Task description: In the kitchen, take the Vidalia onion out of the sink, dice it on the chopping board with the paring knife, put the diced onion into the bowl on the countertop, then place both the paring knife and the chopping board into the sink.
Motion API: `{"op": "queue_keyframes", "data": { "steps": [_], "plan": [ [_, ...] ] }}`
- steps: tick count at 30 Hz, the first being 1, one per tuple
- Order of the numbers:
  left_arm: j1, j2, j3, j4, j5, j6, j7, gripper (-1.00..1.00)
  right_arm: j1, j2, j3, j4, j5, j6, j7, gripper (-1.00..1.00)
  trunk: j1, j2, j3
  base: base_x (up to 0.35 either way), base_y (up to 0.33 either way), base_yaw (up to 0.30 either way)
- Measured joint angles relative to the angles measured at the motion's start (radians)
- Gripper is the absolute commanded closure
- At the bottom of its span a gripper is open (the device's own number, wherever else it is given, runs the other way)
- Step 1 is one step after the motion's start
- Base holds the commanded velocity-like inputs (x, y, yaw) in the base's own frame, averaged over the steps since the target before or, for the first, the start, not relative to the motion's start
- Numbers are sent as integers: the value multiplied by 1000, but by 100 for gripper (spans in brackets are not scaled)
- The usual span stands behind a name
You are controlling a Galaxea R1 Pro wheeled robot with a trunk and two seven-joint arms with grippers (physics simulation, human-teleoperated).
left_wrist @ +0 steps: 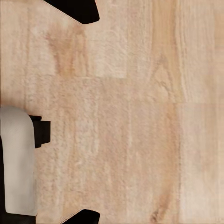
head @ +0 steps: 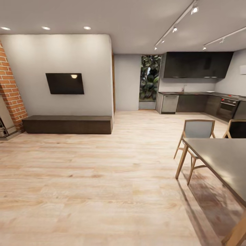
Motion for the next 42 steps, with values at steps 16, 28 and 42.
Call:
{"op": "queue_keyframes", "data": {
  "steps": [16,28,42],
  "plan": [
    [0,0,0,0,0,0,0,-100,0,0,0,0,0,0,0,-100,0,0,0,317,0,0],
    [0,0,-1,0,0,0,0,-100,0,0,0,0,0,0,-1,-100,0,0,0,317,0,0],
    [0,0,0,-1,0,0,0,-100,0,0,0,0,-1,0,-2,-100,0,0,0,317,0,0]
  ]
}}
